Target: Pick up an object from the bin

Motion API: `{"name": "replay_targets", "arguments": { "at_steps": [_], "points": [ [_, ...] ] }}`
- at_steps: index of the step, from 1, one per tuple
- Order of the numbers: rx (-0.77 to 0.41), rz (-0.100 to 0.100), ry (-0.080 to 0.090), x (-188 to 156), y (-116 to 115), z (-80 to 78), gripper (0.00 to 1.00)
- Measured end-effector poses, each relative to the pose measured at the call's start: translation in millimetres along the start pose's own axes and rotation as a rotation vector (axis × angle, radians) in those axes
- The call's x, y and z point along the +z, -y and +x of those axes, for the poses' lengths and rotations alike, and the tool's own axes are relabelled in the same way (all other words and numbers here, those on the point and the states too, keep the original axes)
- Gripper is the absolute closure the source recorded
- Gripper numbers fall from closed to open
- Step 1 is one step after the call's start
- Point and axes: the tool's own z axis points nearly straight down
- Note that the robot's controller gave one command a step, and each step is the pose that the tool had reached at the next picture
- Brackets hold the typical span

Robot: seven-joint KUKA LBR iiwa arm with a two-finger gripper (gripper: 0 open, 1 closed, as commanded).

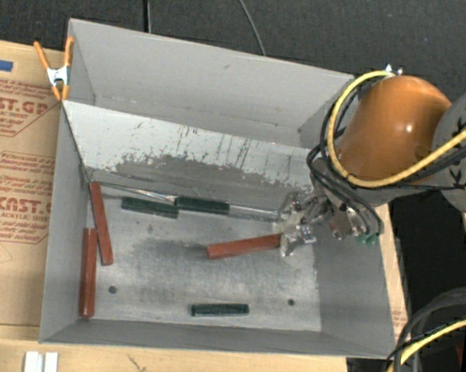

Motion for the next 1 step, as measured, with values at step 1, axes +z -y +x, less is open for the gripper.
{"name": "replay_targets", "arguments": {
  "at_steps": [1],
  "points": [
    [0.000,0.000,-0.001,0.5,-0.1,0.3,1.00]
  ]
}}
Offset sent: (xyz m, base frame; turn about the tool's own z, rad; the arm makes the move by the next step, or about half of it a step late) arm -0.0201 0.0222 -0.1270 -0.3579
